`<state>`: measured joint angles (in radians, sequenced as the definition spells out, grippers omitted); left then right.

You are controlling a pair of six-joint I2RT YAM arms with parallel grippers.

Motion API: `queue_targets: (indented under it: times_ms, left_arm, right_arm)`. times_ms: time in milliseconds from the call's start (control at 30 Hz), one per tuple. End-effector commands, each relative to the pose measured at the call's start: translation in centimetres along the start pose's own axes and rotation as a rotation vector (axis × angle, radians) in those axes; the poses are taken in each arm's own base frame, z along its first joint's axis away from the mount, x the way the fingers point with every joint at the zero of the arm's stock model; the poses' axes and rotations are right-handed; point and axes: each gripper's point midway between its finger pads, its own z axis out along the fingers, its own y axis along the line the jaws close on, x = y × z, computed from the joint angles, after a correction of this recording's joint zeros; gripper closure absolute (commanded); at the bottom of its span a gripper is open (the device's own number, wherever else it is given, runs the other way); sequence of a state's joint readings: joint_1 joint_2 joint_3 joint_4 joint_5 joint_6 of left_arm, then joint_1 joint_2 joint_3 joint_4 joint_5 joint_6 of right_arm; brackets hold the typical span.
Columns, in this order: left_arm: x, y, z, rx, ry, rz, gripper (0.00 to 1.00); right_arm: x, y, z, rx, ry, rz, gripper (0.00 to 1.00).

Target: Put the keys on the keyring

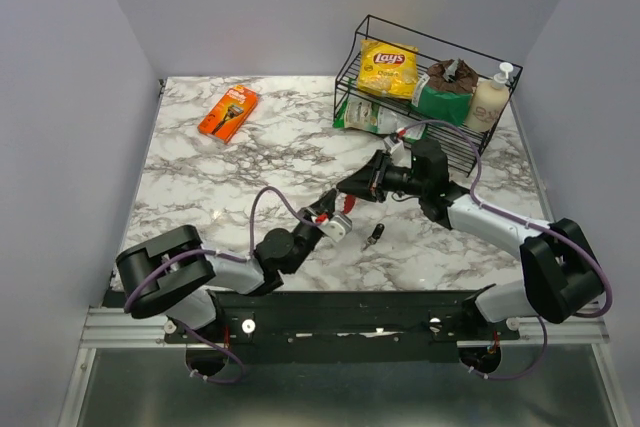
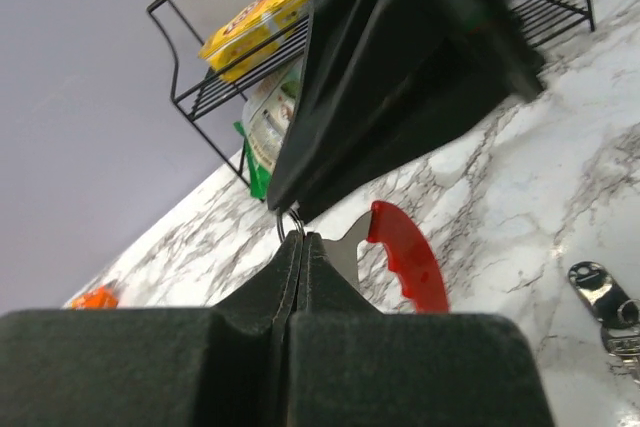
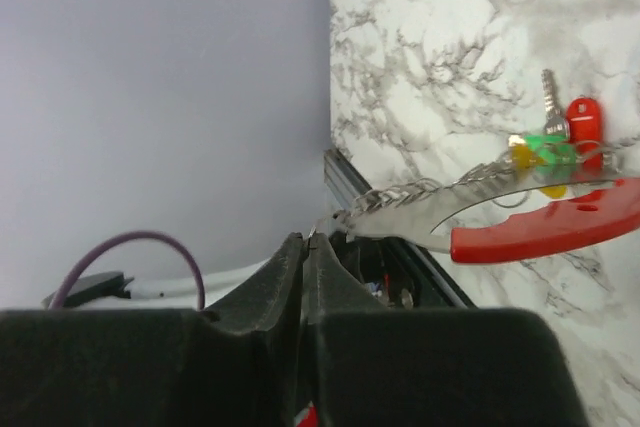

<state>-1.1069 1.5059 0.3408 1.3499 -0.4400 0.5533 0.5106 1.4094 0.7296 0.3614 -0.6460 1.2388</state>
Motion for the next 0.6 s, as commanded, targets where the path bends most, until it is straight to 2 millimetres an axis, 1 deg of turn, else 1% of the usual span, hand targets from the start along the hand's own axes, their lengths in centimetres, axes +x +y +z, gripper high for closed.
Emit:
queue_targets:
  times_ms: [0,33,67,133,167,233,267,300,333,367,433,467,500,533,567]
  left_arm:
    - [-4.1,4.6,-0.9,-0.103,-0.195,-0.208,1.00]
    - [-4.0,5.0,-1.0,-0.101,-0.196,-0.220,1.00]
    - [-4.5,4.6,-1.2,-0.061,-0.220,-0.248,1.00]
    - [-4.4,4.9,-1.8,-0.042,-0.220,-0.256,1.00]
    - [-4.4,4.8,-1.9,-0.019,-0.225,-0.254,1.00]
    - [-4.3,4.4,-2.5,0.019,-0.214,-0.241,1.00]
    - [-4.2,4.4,-2.6,0.030,-0.211,-0.234,1.00]
    - [-4.1,4.0,-3.0,0.063,-0.202,-0.223,1.00]
    - [-3.9,3.9,-3.2,0.077,-0.193,-0.216,1.00]
    - [-3.9,3.8,-3.4,0.092,-0.184,-0.213,1.00]
    - [-3.4,3.3,-3.9,0.143,-0.146,-0.200,1.00]
    - [-3.3,3.2,-4.1,0.157,-0.133,-0.194,1.00]
    - [-3.0,3.3,-4.5,0.170,-0.106,-0.188,1.00]
    - [-3.0,3.1,-4.7,0.190,-0.097,-0.187,1.00]
    - [-3.0,3.1,-4.9,0.200,-0.085,-0.186,1.00]
  right_arm:
    - [2.1,3.5,-1.2,-0.132,0.092,-0.114,0.61]
    - [2.0,3.7,-1.3,-0.130,0.089,-0.120,0.52]
    - [2.0,3.8,-1.3,-0.133,0.085,-0.143,0.40]
    - [1.9,4.0,-1.5,-0.130,0.077,-0.156,0.32]
    - [1.9,4.0,-1.6,-0.130,0.073,-0.182,0.25]
    - [1.8,4.2,-1.8,-0.125,0.061,-0.207,0.21]
    - [1.6,4.6,-2.0,-0.128,0.052,-0.252,0.19]
    - [1.4,4.6,-2.0,-0.117,0.042,-0.275,0.17]
    - [1.4,4.2,-2.1,-0.087,0.045,-0.285,0.16]
    - [1.0,5.0,-2.4,-0.092,0.029,-0.369,0.13]
    - [0.9,4.5,-2.7,-0.055,0.023,-0.417,0.11]
    - [0.7,4.5,-3.0,-0.049,0.012,-0.486,0.10]
    - [0.4,4.7,-3.1,-0.038,-0.001,-0.518,0.09]
    - [0.5,4.5,-3.3,-0.028,0.003,-0.540,0.08]
    - [0.4,4.3,-3.4,-0.023,0.003,-0.601,0.08]
